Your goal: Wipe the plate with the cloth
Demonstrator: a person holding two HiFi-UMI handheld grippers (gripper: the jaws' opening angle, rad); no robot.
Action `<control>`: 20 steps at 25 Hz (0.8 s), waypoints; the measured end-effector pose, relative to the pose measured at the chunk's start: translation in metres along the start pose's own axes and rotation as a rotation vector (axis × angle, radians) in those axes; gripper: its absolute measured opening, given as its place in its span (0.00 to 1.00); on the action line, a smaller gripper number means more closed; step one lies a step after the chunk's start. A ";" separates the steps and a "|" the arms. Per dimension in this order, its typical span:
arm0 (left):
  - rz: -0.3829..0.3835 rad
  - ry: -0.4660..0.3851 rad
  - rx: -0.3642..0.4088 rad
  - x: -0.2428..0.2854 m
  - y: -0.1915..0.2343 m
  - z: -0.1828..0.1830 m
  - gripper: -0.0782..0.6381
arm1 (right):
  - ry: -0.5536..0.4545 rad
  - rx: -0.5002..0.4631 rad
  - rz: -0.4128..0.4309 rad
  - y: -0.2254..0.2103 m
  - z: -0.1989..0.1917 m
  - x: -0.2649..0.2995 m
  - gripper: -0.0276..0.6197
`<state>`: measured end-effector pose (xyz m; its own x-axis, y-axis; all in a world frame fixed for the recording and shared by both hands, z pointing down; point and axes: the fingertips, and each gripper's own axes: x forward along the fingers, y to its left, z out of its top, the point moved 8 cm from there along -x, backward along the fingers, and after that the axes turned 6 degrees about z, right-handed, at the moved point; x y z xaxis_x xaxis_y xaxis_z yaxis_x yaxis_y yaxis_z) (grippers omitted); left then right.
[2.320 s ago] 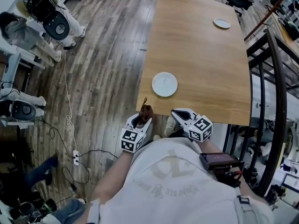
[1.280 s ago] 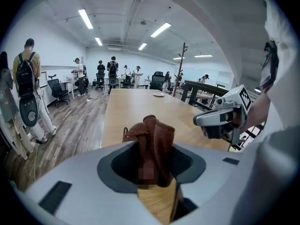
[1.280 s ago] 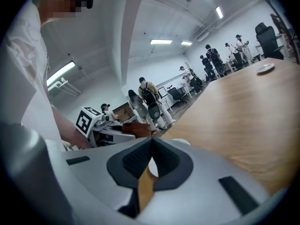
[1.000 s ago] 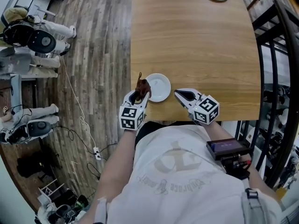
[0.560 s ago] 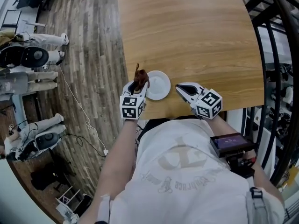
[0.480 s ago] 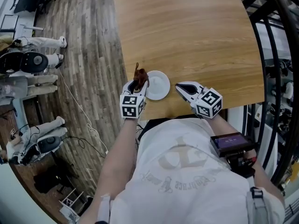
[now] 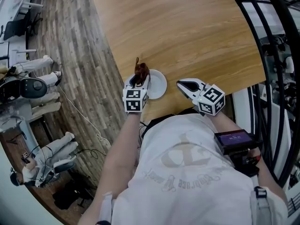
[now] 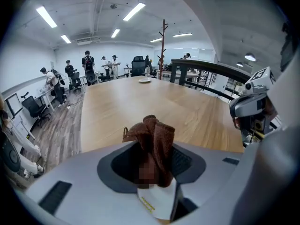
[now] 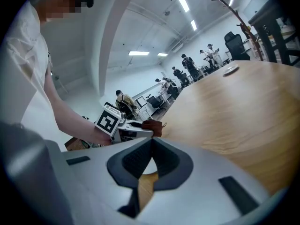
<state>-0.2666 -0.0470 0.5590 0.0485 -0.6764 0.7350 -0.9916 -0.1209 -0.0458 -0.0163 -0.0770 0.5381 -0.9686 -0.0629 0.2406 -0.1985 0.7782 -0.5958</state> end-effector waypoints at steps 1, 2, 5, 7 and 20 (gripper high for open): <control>-0.010 0.000 0.012 0.002 -0.003 0.002 0.35 | -0.007 0.004 -0.011 0.000 -0.001 -0.003 0.06; -0.021 -0.001 0.023 0.005 -0.006 0.004 0.35 | -0.013 0.008 -0.022 0.000 -0.002 -0.006 0.06; -0.055 -0.003 0.054 0.012 -0.018 0.011 0.35 | -0.028 0.019 -0.054 -0.001 -0.005 -0.017 0.06; -0.079 -0.005 0.074 0.018 -0.025 0.015 0.35 | -0.038 0.026 -0.072 -0.003 -0.008 -0.021 0.06; -0.181 0.004 0.173 0.025 -0.051 0.026 0.35 | -0.068 0.044 -0.138 -0.001 -0.006 -0.038 0.06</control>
<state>-0.2116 -0.0766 0.5627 0.2223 -0.6295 0.7445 -0.9316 -0.3623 -0.0283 0.0215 -0.0718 0.5342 -0.9392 -0.2108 0.2711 -0.3355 0.7314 -0.5937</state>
